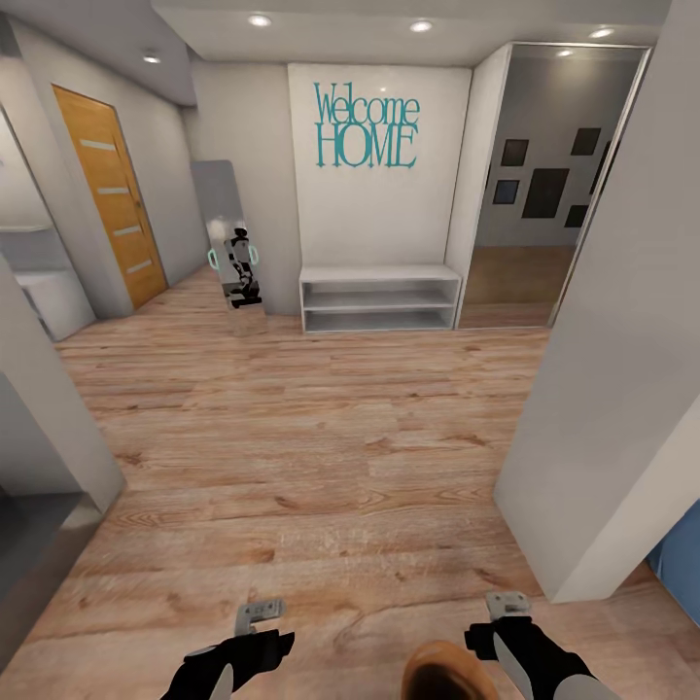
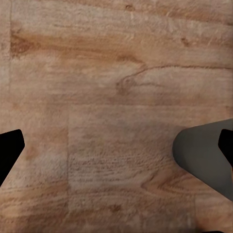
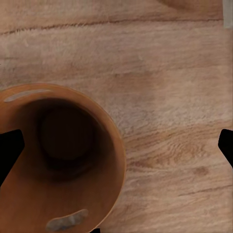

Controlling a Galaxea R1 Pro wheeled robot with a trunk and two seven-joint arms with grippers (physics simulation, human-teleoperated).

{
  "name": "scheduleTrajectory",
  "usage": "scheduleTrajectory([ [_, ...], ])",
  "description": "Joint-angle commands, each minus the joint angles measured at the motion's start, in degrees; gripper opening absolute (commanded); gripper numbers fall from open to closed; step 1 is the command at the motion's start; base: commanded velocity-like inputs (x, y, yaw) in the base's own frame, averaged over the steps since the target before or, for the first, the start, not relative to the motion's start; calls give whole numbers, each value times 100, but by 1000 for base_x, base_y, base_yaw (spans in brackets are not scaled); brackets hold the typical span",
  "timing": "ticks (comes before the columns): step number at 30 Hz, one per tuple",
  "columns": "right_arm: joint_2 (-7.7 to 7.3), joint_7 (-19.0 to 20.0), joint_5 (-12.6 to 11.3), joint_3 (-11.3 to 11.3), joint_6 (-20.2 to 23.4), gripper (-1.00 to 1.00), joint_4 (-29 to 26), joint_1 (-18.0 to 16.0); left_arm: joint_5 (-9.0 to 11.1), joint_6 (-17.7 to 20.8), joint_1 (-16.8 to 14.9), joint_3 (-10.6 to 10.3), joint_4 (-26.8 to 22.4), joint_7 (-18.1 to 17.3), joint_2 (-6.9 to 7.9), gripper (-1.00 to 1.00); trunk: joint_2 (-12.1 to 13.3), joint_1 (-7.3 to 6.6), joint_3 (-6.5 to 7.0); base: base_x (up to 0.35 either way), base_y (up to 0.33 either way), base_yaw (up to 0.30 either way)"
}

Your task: Put the three can of soda from the living room inside the tash can in the kitchen.

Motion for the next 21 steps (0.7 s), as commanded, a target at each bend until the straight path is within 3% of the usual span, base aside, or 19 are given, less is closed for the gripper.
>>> scheduleTrajectory([
  [1,0,0,0,0,-2,100,0,0,0,0,0,0,0,0,0,100,0,0,0,0,0,0],
  [5,0,0,0,0,-6,100,0,0,0,0,0,0,2,0,-1,100,0,0,0,0,0,0],
  [21,-6,0,0,-4,-16,100,0,0,-5,-1,0,-6,9,0,-8,100,-642,351,-287,0,0,0],
])
